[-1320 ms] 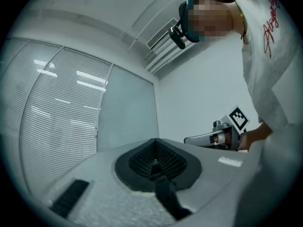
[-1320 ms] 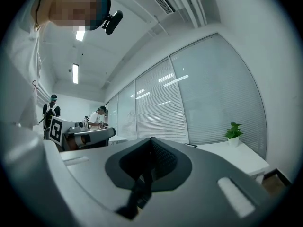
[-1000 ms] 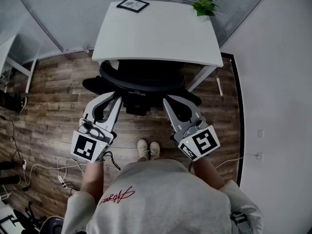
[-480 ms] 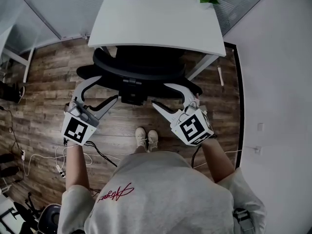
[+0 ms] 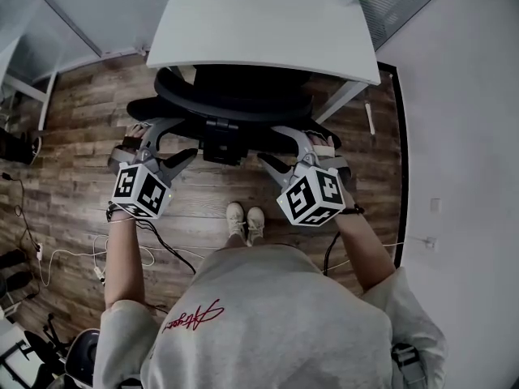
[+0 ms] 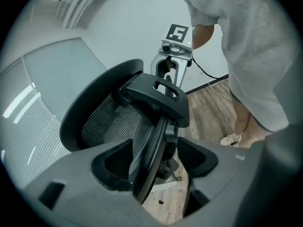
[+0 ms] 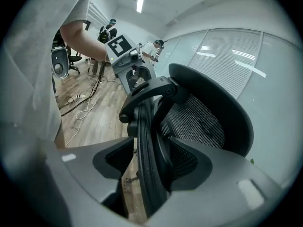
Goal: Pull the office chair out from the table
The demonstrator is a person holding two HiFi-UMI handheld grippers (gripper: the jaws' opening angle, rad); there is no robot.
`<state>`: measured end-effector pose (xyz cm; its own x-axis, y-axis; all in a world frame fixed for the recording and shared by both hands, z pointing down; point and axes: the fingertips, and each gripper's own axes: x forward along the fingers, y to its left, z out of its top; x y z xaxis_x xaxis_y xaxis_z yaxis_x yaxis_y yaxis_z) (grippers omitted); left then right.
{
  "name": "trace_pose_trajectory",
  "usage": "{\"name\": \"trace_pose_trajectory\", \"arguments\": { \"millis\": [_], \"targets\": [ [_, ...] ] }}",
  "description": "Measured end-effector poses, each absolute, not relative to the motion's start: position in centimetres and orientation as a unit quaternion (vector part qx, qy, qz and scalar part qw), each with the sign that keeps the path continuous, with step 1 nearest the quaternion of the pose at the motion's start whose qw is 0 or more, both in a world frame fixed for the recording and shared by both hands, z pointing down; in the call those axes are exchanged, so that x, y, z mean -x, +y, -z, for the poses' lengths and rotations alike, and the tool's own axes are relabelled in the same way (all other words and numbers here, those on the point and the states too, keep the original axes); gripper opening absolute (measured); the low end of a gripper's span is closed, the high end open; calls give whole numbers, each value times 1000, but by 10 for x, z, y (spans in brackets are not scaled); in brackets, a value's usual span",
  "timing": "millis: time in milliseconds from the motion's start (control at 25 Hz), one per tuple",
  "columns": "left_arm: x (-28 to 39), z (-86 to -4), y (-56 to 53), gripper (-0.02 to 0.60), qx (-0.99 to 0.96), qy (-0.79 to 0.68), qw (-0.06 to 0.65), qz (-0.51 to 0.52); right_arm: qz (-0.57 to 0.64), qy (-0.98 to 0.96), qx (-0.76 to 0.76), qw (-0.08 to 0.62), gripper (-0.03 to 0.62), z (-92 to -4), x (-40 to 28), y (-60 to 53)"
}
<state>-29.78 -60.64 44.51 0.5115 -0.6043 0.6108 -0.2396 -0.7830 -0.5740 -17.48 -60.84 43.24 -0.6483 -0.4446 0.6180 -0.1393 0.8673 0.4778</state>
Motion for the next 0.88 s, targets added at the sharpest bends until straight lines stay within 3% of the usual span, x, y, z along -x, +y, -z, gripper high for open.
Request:
{"name": "trace_pose_trajectory", "arguments": {
  "millis": [520,760,880],
  "targets": [
    [305,-483,-616,286,769,162,254,564,252,-824,-158,483,224,-467,175,-624],
    [295,-498,-624,229,748,157,255,592,277,-804,-141,508,143,-484,174,-622],
    [293,-497,-629,138,740,167,266,594,295,-796,-136,511,123,-486,171,-620]
  ]
}}
